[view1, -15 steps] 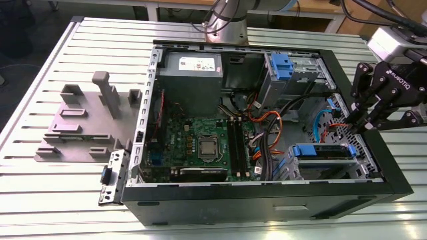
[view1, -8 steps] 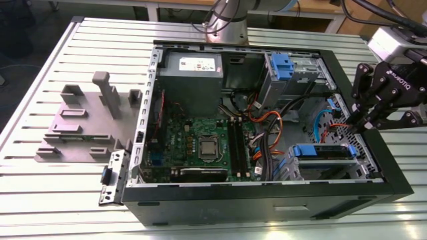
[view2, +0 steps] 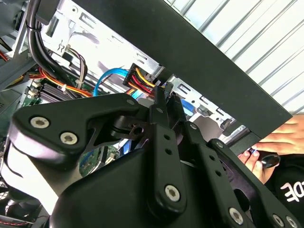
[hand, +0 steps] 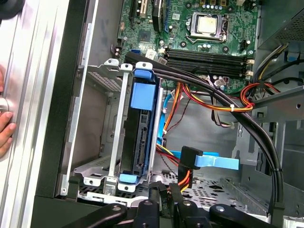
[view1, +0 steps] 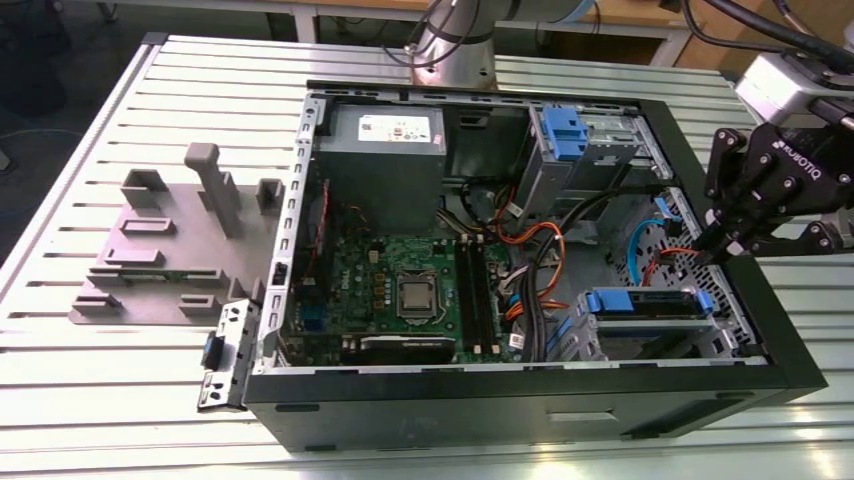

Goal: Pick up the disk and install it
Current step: 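Insert the first disk wire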

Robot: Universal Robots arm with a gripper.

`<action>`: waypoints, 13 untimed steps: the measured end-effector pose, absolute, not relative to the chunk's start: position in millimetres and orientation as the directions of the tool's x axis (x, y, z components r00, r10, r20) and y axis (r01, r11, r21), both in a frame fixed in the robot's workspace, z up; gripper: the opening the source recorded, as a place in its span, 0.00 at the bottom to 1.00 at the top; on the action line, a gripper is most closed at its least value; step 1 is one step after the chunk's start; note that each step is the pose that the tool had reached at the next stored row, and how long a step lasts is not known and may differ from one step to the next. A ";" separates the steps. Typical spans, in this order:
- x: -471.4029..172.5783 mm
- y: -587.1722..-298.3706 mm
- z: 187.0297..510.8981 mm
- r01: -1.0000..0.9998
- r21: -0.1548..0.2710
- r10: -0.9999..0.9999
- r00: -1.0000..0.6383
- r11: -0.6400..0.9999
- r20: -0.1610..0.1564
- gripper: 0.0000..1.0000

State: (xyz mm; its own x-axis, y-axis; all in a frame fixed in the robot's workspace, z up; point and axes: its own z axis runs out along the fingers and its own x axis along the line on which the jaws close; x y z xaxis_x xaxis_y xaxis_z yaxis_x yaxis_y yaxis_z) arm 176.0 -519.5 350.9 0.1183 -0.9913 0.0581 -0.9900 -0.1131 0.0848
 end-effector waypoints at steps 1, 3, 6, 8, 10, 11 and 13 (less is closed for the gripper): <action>176.0 -519.6 350.9 -0.990 0.085 -0.991 0.118 -0.113 0.058 0.21; 176.0 -519.6 350.9 -0.990 0.085 -0.991 0.118 -0.113 0.058 0.17; 176.0 -519.6 350.8 -0.990 0.085 -0.991 0.118 -0.113 0.058 0.17; 176.0 -519.5 350.9 -0.990 0.085 -0.991 0.118 -0.113 0.058 0.17; 176.0 -519.5 350.8 -0.990 0.085 -0.991 0.118 -0.113 0.058 0.17; 176.0 -519.6 350.9 -0.990 0.085 -0.991 0.118 -0.113 0.058 0.17; 176.0 -519.6 350.9 -0.990 0.085 -0.991 0.118 -0.113 0.058 0.17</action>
State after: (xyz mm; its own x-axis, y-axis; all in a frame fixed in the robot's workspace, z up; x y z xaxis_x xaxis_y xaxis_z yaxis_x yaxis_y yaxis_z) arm 176.0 -519.6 350.9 0.1183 -0.9913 0.0583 -0.9899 -0.1131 0.0849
